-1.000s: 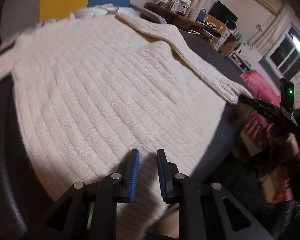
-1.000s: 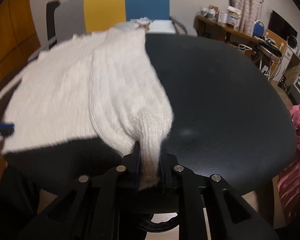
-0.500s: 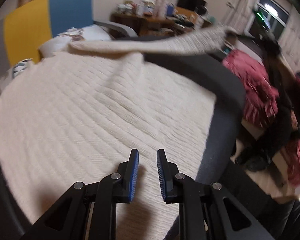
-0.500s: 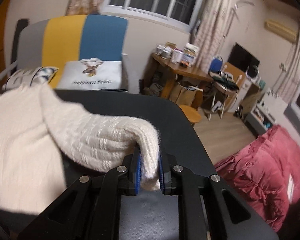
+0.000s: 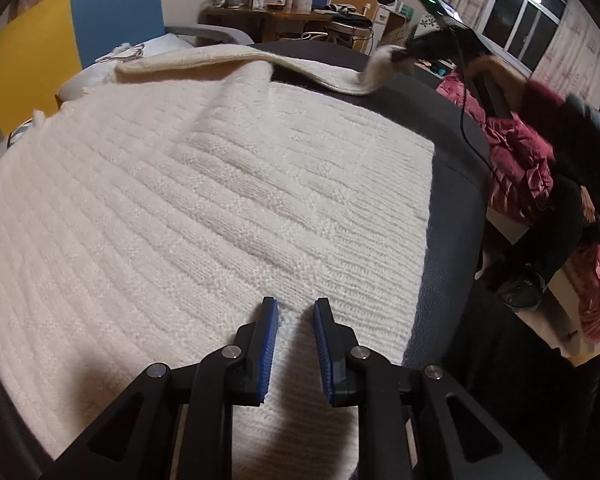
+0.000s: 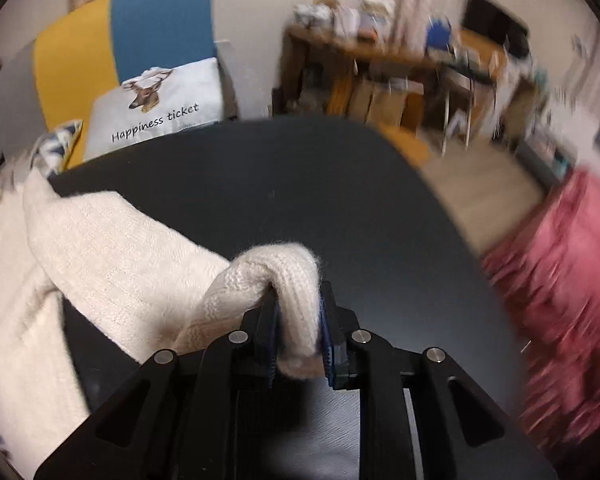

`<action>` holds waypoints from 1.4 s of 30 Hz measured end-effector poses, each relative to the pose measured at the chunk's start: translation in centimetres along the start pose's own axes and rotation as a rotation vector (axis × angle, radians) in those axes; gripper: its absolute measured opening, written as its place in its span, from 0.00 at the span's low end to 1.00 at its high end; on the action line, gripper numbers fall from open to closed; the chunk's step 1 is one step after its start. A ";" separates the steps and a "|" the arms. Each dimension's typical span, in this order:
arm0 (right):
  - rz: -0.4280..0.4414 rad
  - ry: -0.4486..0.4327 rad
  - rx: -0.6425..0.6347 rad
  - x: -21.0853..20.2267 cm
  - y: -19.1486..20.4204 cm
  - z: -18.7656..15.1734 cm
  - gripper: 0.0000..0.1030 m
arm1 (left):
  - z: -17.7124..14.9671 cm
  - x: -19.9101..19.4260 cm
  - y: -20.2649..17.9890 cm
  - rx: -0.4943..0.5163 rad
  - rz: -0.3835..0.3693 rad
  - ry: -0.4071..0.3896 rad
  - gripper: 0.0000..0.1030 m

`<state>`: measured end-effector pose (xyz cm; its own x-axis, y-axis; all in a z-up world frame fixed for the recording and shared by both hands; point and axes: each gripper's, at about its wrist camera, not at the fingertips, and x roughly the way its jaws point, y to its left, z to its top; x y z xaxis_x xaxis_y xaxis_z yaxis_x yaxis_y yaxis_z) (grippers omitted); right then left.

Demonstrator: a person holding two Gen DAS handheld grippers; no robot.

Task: Fold clothes
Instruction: 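Lay the sleeve diagonally across the body and open the right gripper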

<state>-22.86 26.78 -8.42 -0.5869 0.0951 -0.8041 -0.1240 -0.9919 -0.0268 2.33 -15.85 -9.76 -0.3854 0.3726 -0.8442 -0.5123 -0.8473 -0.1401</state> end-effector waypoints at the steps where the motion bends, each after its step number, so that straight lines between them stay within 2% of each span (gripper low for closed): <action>1: -0.015 -0.036 0.001 -1.2 -0.3 -0.6 0.20 | 0.1 -0.6 0.4 -0.017 -0.005 -0.016 0.18; 3: -0.046 -0.107 0.003 -3.5 -0.9 -1.9 0.27 | -0.1 -1.8 1.5 -0.078 -0.044 -0.055 0.18; 5: 0.035 -0.154 -0.023 -6.3 -0.5 -3.7 0.40 | -0.3 -2.5 2.4 -0.132 -0.063 -0.090 0.18; 6: 0.144 -0.135 -0.056 -7.3 0.2 -5.0 0.47 | -0.4 -2.4 2.8 -0.151 -0.061 -0.096 0.18; 7: 0.239 -0.101 -0.093 -7.8 1.2 -6.3 0.48 | -0.4 -2.3 3.0 -0.169 -0.057 -0.099 0.18; 8: 0.295 -0.065 -0.133 -8.0 2.4 -7.9 0.48 | -0.3 -2.1 3.1 -0.176 -0.049 -0.100 0.18; 12: 0.371 0.049 -0.231 -7.3 6.9 -14.1 0.48 | -0.4 -0.8 2.2 -0.117 -0.013 -0.059 0.18; 14: 0.373 0.061 -0.256 -6.8 8.5 -15.8 0.47 | -0.8 0.0 1.5 -0.073 0.003 -0.037 0.18; 16: 0.346 0.040 -0.274 -6.3 9.9 -17.0 0.35 | -1.2 0.4 1.2 -0.056 0.014 -0.045 0.18; 21: 0.258 0.029 -0.319 -5.2 11.7 -17.2 0.34 | -1.9 0.1 1.8 -0.111 -0.013 -0.079 0.18; 23: 0.238 0.035 -0.346 -5.3 12.0 -17.3 0.33 | -1.9 0.0 1.5 -0.083 0.002 -0.077 0.18; 25: 0.234 0.052 -0.381 -5.8 12.2 -17.5 0.16 | -1.9 0.1 0.8 -0.025 0.035 -0.065 0.18; 30: 0.304 0.115 -0.408 -6.9 12.3 -18.4 0.12 | -2.2 -0.3 0.6 0.054 0.059 -0.035 0.19; 33: 0.319 0.107 -0.366 -6.9 11.7 -19.2 0.13 | -1.7 -0.8 1.6 -0.013 0.011 -0.010 0.18; 35: 0.315 0.107 -0.361 -7.1 11.5 -19.4 0.13 | -1.1 -1.2 2.2 -0.030 0.011 -0.005 0.18; 37: 0.322 0.108 -0.337 -7.2 11.0 -19.4 0.12 | -0.3 -1.7 2.7 -0.057 0.005 -0.031 0.18; 39: 0.344 0.118 -0.287 -7.0 10.1 -18.8 0.12 | 0.4 -2.4 3.5 -0.121 -0.036 -0.064 0.18; 42: 0.427 0.062 -0.201 -8.6 8.5 -17.6 0.14 | 1.4 -2.8 3.6 -0.163 -0.116 -0.099 0.18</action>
<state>-4.80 16.07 -12.16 -0.5023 -0.3240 -0.8017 0.2790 -0.9383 0.2043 0.51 -19.45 -7.14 -0.4089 0.4994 -0.7638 -0.4300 -0.8437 -0.3215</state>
